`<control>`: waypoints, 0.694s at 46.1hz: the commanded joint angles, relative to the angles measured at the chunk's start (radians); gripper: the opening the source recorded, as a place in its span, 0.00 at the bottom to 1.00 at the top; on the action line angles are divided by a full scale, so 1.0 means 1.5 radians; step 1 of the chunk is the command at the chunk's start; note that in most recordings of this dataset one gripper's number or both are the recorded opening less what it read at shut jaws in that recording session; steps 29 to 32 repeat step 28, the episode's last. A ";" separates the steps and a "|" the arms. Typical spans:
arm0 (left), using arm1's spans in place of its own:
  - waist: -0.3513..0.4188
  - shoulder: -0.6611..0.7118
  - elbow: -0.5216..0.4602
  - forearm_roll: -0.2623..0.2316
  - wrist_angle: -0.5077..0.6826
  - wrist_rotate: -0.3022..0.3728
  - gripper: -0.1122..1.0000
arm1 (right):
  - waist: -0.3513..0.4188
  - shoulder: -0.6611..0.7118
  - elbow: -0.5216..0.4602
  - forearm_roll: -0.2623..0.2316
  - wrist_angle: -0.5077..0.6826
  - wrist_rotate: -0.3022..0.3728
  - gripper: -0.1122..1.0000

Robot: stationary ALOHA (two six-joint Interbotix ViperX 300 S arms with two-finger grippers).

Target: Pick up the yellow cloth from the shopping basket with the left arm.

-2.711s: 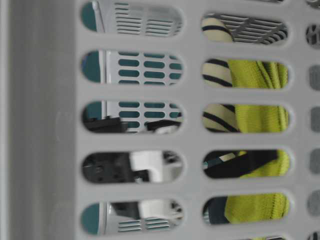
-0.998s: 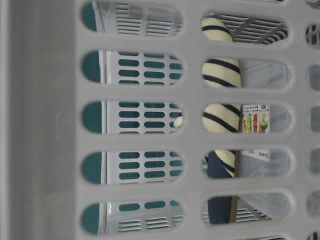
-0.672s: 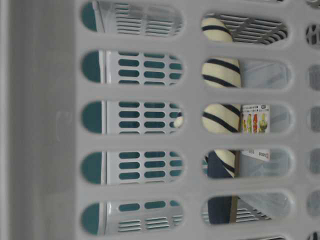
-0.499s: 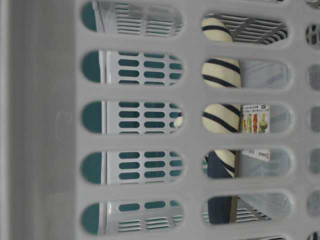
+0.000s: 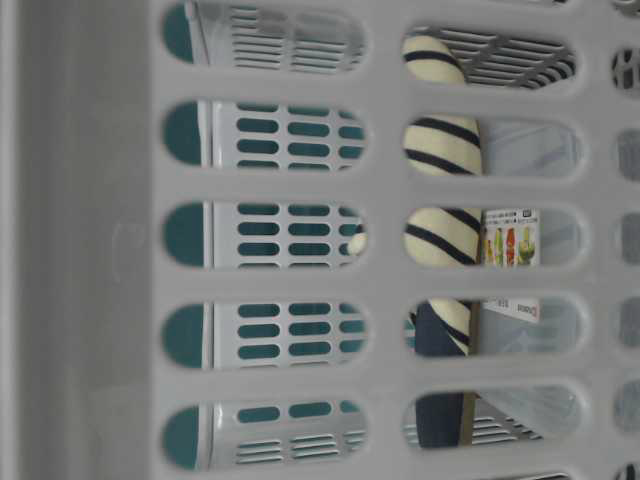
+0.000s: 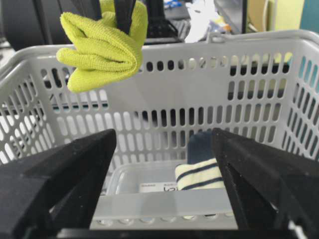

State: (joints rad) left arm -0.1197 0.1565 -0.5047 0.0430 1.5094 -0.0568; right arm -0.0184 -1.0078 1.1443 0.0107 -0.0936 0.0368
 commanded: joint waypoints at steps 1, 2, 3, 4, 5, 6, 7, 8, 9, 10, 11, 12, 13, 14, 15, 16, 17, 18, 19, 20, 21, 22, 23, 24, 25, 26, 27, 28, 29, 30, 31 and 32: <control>0.001 -0.009 -0.008 0.002 -0.003 0.001 0.28 | -0.001 0.003 -0.008 0.002 -0.006 0.000 0.77; 0.001 -0.009 -0.009 0.002 -0.002 0.001 0.28 | -0.001 0.002 -0.008 0.002 -0.006 0.000 0.77; 0.001 -0.009 -0.009 0.002 -0.003 0.001 0.28 | -0.001 0.003 -0.008 0.002 -0.006 0.000 0.77; 0.002 -0.009 -0.008 0.002 -0.002 0.001 0.28 | -0.001 0.002 -0.008 0.002 -0.006 0.000 0.77; 0.001 -0.009 -0.008 0.002 -0.002 0.001 0.28 | 0.000 0.002 -0.008 0.002 -0.006 0.000 0.77; 0.001 -0.009 -0.009 0.002 -0.002 0.001 0.28 | -0.001 0.003 -0.008 0.002 -0.006 0.000 0.77; 0.001 -0.009 -0.008 0.002 -0.003 0.001 0.28 | -0.001 0.003 -0.008 0.002 -0.006 0.000 0.77; 0.001 -0.009 -0.008 0.002 -0.002 0.001 0.28 | -0.001 0.003 -0.008 0.002 -0.006 0.000 0.77; 0.001 -0.009 -0.008 0.002 -0.002 0.001 0.28 | -0.001 0.003 -0.008 0.002 -0.006 0.000 0.77; 0.001 -0.009 -0.008 0.002 -0.002 0.001 0.28 | -0.001 0.003 -0.008 0.002 -0.006 0.000 0.77; 0.001 -0.009 -0.008 0.002 -0.002 0.001 0.28 | -0.001 0.003 -0.008 0.002 -0.006 0.000 0.77; 0.002 -0.009 -0.008 0.002 -0.001 0.001 0.28 | -0.001 0.002 -0.008 0.002 -0.006 0.000 0.77; 0.002 -0.009 -0.008 0.002 -0.001 0.001 0.28 | -0.001 0.002 -0.008 0.002 -0.006 0.000 0.77; 0.002 -0.009 -0.008 0.002 0.000 0.001 0.28 | -0.001 0.003 -0.008 0.002 -0.006 0.000 0.77; 0.002 -0.009 -0.008 0.002 0.000 0.001 0.28 | -0.001 0.003 -0.008 0.002 -0.005 0.000 0.77; 0.002 -0.009 -0.008 0.002 0.000 0.001 0.28 | -0.001 0.003 -0.008 0.002 -0.005 0.000 0.77; 0.003 -0.009 -0.008 0.002 0.000 0.001 0.28 | -0.001 0.003 -0.008 0.002 -0.004 0.000 0.77; 0.004 -0.009 -0.008 0.002 0.000 0.001 0.28 | -0.001 0.003 -0.008 0.002 -0.004 0.000 0.77; 0.004 -0.009 -0.008 0.002 0.000 0.001 0.28 | -0.001 0.003 -0.008 0.002 -0.004 0.000 0.77; 0.004 -0.009 -0.008 0.002 0.000 0.001 0.28 | -0.001 0.003 -0.008 0.002 -0.004 0.000 0.77; 0.005 -0.009 -0.006 0.002 0.000 0.001 0.28 | -0.001 0.002 -0.008 0.003 -0.003 0.000 0.77; 0.005 -0.009 -0.006 0.002 0.000 0.001 0.28 | -0.001 0.003 -0.008 0.002 -0.003 0.000 0.77; 0.005 -0.009 -0.006 0.002 0.000 0.001 0.28 | -0.001 0.003 -0.008 0.002 -0.003 0.000 0.77; 0.005 -0.009 -0.006 0.002 0.000 0.001 0.28 | -0.001 0.003 -0.007 0.002 -0.003 0.000 0.77; 0.006 -0.009 -0.005 0.002 0.000 0.002 0.28 | -0.001 0.003 -0.007 0.002 -0.003 0.000 0.77; 0.006 -0.009 -0.005 0.002 0.000 0.001 0.28 | -0.001 0.003 -0.007 0.002 -0.003 0.000 0.77; 0.006 -0.009 -0.005 0.002 0.000 0.002 0.28 | -0.001 0.003 -0.007 0.002 -0.003 0.000 0.77; 0.007 -0.009 -0.004 0.002 0.001 0.002 0.28 | -0.001 0.002 -0.007 0.002 -0.003 0.000 0.77; 0.007 -0.009 -0.004 0.002 0.001 0.002 0.28 | -0.001 0.002 -0.007 0.002 -0.003 0.000 0.77; 0.007 -0.009 -0.004 0.002 0.001 0.002 0.28 | -0.001 0.002 -0.007 0.002 -0.003 0.000 0.77; 0.007 -0.009 -0.004 0.002 0.001 0.002 0.28 | -0.001 0.002 -0.007 0.002 -0.003 0.000 0.77; 0.007 -0.009 -0.004 0.002 0.001 0.002 0.28 | -0.001 0.002 -0.007 0.002 -0.003 0.000 0.77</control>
